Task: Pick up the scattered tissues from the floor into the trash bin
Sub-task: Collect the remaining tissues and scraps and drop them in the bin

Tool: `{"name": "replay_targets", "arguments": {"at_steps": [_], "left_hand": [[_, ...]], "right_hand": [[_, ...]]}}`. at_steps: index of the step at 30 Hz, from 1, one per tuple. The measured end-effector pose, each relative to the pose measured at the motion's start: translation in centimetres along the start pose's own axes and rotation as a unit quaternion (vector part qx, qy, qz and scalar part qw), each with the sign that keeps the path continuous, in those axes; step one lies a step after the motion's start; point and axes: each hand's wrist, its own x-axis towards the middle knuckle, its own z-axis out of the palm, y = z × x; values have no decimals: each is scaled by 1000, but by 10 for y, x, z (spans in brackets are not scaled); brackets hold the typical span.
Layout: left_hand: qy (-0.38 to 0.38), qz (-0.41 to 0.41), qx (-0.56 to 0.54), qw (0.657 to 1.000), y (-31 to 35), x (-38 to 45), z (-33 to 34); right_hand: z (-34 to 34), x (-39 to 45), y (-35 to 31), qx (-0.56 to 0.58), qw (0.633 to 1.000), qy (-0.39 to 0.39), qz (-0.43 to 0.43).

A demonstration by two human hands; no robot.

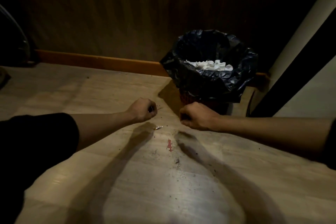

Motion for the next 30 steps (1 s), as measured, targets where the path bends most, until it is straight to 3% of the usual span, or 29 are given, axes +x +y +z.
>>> {"name": "replay_targets", "arguments": {"at_steps": [5,9,12,19,30], "left_hand": [[-56,-48,17,997,-34,9,39],[-85,-33,-14,996,-49,20,68],[-91,-10,-22,996,-50,29,86],[-77,58,-4,995,-58,33,109],[-107,62,-13,992,-66,28,110]], "right_hand": [[48,20,7,32,994,-92,56],[91,27,9,77,986,-117,90],[112,30,8,75,985,-140,69],[137,41,5,50,988,-144,-2],[144,44,16,95,983,-143,59]]}}
